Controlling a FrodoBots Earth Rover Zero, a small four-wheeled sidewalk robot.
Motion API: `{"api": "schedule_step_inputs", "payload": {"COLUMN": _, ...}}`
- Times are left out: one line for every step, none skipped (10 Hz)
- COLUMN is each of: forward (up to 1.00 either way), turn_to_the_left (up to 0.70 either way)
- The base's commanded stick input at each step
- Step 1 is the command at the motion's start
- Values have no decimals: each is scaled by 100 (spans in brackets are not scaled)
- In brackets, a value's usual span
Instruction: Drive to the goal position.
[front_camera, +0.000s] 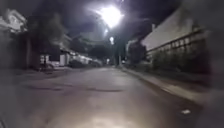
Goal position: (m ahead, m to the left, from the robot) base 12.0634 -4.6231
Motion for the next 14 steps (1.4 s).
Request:
{"api": "schedule_step_inputs", "payload": {"forward": 50, "turn_to_the_left": 0}}
{"api": "schedule_step_inputs", "payload": {"forward": 50, "turn_to_the_left": 0}}
{"api": "schedule_step_inputs", "payload": {"forward": 50, "turn_to_the_left": 0}}
{"api": "schedule_step_inputs", "payload": {"forward": 50, "turn_to_the_left": 0}}
{"api": "schedule_step_inputs", "payload": {"forward": 50, "turn_to_the_left": 0}}
{"api": "schedule_step_inputs", "payload": {"forward": 50, "turn_to_the_left": 0}}
{"api": "schedule_step_inputs", "payload": {"forward": 50, "turn_to_the_left": 0}}
{"api": "schedule_step_inputs", "payload": {"forward": 50, "turn_to_the_left": 0}}
{"api": "schedule_step_inputs", "payload": {"forward": 50, "turn_to_the_left": 0}}
{"api": "schedule_step_inputs", "payload": {"forward": 50, "turn_to_the_left": 0}}
{"api": "schedule_step_inputs", "payload": {"forward": 50, "turn_to_the_left": 0}}
{"api": "schedule_step_inputs", "payload": {"forward": 50, "turn_to_the_left": 0}}
{"api": "schedule_step_inputs", "payload": {"forward": 50, "turn_to_the_left": 0}}
{"api": "schedule_step_inputs", "payload": {"forward": 50, "turn_to_the_left": 0}}
